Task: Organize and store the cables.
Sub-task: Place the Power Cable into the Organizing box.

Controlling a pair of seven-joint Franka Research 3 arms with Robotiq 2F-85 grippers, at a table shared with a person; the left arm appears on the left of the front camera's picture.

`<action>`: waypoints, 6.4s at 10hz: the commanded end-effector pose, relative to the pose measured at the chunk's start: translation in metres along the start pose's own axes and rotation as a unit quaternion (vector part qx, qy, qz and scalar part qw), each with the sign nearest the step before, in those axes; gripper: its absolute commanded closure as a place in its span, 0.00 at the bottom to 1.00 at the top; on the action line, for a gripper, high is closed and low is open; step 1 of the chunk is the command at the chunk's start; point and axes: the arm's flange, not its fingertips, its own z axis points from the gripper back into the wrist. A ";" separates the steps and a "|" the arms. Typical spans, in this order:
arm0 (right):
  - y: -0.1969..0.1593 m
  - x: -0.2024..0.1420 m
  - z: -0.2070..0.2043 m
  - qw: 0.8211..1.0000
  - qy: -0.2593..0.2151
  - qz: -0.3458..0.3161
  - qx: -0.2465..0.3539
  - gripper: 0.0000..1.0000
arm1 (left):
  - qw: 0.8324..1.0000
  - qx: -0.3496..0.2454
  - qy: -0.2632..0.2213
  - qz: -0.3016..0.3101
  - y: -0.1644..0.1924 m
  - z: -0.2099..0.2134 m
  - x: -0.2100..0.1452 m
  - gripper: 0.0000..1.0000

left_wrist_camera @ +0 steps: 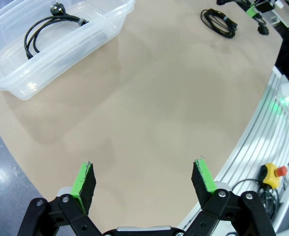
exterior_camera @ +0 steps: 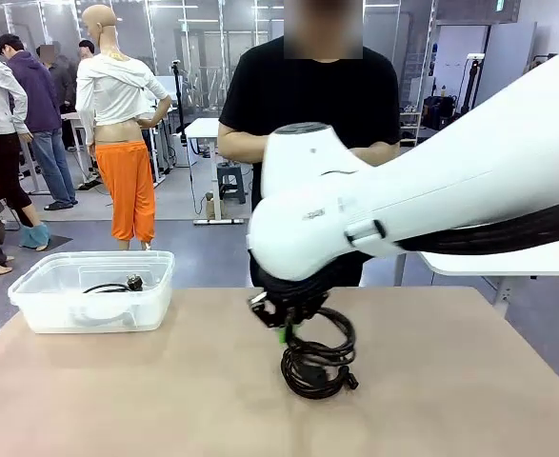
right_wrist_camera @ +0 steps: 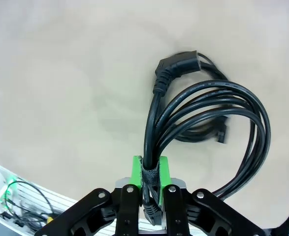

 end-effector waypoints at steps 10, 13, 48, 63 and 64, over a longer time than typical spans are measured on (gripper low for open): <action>0.124 0.059 -0.108 0.996 0.067 -0.011 0.050 0.79 | 1.000 0.001 -0.012 -0.001 -0.001 -0.002 -0.002 0.01; 0.119 0.059 -0.104 0.996 0.070 -0.017 0.046 0.30 | 1.000 0.001 -0.012 -0.001 -0.001 -0.002 -0.002 0.01; -0.425 -0.176 0.046 0.899 -0.331 0.232 0.167 0.00 | 0.963 0.081 0.097 0.238 -0.246 -0.233 0.173 0.01; -0.475 -0.239 -0.016 0.831 -0.419 0.271 0.244 0.00 | 0.893 0.233 0.191 0.333 -0.230 -0.363 0.181 0.01; -0.475 -0.239 -0.016 0.831 -0.419 0.271 0.244 0.00 | 0.889 0.235 0.185 0.346 -0.226 -0.370 0.180 0.01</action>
